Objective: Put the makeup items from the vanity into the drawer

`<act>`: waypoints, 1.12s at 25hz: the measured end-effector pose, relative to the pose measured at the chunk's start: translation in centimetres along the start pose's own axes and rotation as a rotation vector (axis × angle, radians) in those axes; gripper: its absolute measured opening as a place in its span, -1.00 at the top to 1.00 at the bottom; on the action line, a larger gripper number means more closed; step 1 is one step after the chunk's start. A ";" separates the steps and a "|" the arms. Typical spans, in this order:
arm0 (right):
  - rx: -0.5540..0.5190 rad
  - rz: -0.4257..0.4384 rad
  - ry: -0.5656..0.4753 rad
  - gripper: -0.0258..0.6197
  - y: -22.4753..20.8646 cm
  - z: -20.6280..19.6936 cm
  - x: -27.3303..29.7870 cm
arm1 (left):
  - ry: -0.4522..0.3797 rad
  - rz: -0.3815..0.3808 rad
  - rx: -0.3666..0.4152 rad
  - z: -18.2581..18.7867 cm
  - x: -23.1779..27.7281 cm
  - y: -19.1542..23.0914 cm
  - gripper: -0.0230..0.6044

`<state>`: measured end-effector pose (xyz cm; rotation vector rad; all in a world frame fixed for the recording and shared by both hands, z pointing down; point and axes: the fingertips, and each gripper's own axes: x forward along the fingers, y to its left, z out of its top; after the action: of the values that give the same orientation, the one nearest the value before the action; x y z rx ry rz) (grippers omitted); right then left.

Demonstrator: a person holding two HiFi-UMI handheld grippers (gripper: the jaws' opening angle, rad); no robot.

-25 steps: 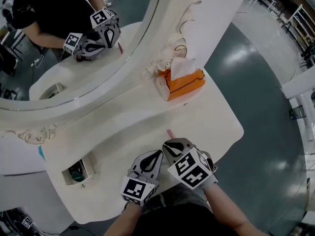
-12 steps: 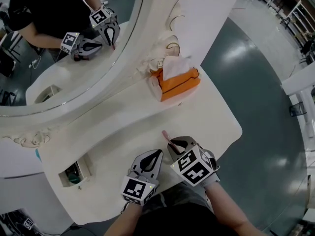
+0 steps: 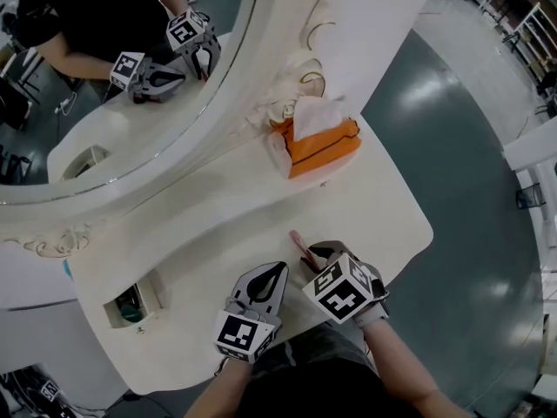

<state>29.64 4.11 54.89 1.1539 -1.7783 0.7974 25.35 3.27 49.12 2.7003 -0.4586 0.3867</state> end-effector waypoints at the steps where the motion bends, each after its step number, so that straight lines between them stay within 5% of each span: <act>1: 0.001 0.000 0.005 0.60 0.0 0.0 0.1 | -0.002 0.003 -0.001 0.0 0.0 0.1 0.88; 18: -0.004 0.031 0.030 0.75 -0.1 0.1 0.8 | -0.007 0.041 -0.017 -0.1 -0.8 1.5 0.88; 28: -0.068 0.098 -0.030 0.75 3.0 4.1 0.5 | -0.016 0.083 -0.030 0.3 -2.9 2.9 0.88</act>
<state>25.44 1.59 53.39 1.0462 -1.8840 0.7742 21.75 1.37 48.88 2.6640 -0.5781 0.3779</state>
